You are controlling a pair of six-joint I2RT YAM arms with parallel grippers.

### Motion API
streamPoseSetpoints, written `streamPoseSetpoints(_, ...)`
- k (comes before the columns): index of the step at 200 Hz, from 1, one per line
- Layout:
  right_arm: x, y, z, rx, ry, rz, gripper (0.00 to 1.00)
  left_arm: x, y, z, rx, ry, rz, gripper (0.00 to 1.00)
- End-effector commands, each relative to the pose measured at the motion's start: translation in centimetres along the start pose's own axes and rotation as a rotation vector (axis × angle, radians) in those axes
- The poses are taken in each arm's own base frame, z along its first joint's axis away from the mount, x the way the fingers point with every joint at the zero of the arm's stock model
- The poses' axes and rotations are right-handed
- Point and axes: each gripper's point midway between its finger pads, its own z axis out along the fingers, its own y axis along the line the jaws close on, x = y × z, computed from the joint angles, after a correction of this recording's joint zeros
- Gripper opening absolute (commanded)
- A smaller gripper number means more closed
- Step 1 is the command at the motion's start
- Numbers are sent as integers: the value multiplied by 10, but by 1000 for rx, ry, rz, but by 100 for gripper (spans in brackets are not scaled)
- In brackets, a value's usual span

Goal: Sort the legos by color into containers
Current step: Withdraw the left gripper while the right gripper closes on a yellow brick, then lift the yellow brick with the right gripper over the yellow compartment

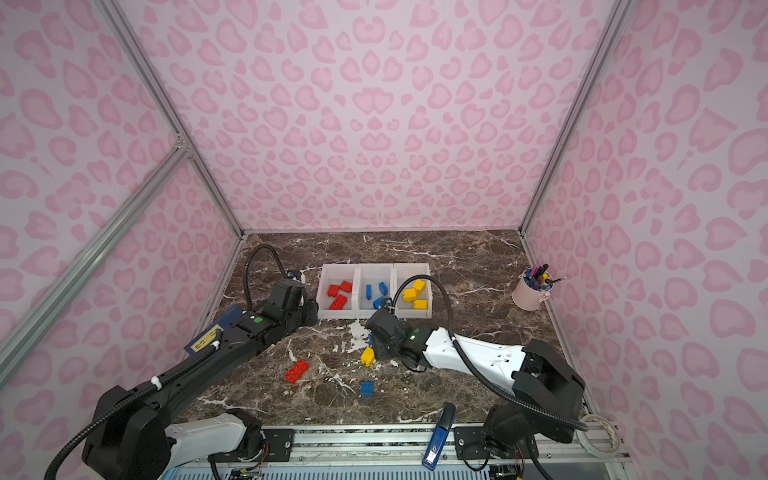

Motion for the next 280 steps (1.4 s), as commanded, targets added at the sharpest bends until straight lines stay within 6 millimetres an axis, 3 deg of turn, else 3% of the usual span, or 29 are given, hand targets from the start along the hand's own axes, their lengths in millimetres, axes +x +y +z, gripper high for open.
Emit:
streamPoseSetpoints(1,-3,6,10,57,-17,40,67,4,9,-4,-27,-10,-23,50)
streamPoseSetpoints(88,17,38,42,85,66,24,67,17,7,-2,4,13,-43,50)
streamPoseSetpoints(204,33,15,49,198,110,30,59,27,8,2,3,35,-47,50)
streamPoseSetpoints(280,34,21,54,171,111,33,39,29,9,1,2,35,-53,50)
